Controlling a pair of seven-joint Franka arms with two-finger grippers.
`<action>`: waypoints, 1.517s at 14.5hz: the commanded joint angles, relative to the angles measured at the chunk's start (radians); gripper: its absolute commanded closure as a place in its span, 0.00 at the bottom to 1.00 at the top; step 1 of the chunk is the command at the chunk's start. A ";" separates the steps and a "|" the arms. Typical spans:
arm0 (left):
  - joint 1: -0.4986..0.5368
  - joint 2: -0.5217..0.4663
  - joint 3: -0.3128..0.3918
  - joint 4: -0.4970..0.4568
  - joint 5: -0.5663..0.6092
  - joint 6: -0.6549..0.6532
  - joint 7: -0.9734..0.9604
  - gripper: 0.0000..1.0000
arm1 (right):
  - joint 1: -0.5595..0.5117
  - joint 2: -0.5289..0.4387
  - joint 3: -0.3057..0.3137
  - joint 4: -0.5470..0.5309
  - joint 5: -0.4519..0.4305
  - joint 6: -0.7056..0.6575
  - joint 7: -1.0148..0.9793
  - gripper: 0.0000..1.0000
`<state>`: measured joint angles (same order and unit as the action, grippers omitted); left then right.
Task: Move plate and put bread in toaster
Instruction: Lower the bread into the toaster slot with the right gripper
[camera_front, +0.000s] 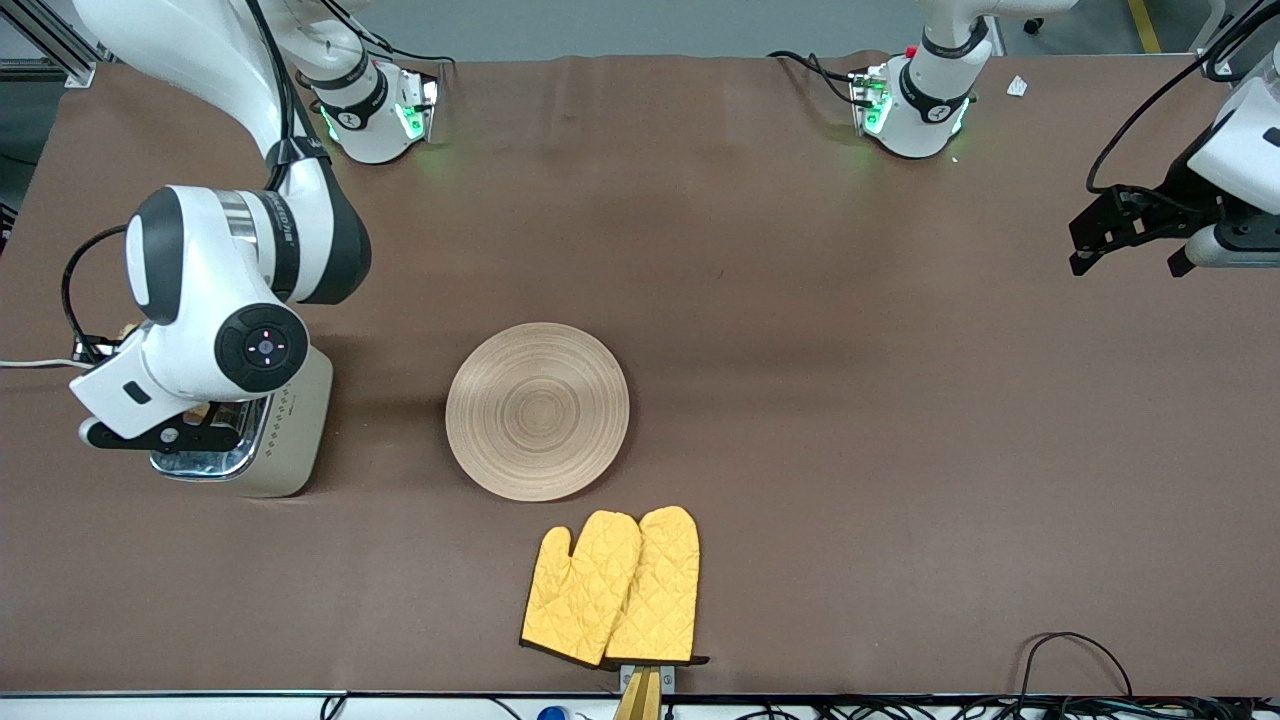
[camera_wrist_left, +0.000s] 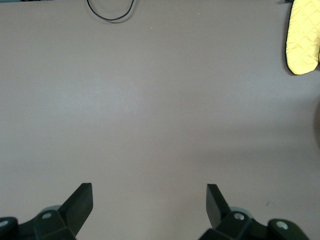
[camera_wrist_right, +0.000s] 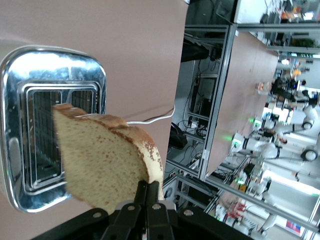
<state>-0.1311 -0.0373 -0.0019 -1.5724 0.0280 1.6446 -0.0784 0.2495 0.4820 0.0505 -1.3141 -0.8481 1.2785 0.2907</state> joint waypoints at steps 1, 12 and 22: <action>-0.002 0.008 -0.003 0.023 0.000 -0.019 -0.012 0.00 | 0.001 0.026 0.006 -0.013 -0.029 -0.010 0.111 1.00; -0.004 0.008 -0.004 0.023 0.000 -0.019 -0.014 0.00 | -0.012 0.064 0.008 -0.027 -0.014 -0.021 0.265 1.00; -0.004 0.008 -0.006 0.023 0.000 -0.019 -0.014 0.00 | -0.015 0.063 0.008 -0.071 0.001 -0.041 0.268 1.00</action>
<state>-0.1327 -0.0373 -0.0040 -1.5724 0.0280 1.6446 -0.0784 0.2446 0.5575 0.0503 -1.3580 -0.8466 1.2388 0.5423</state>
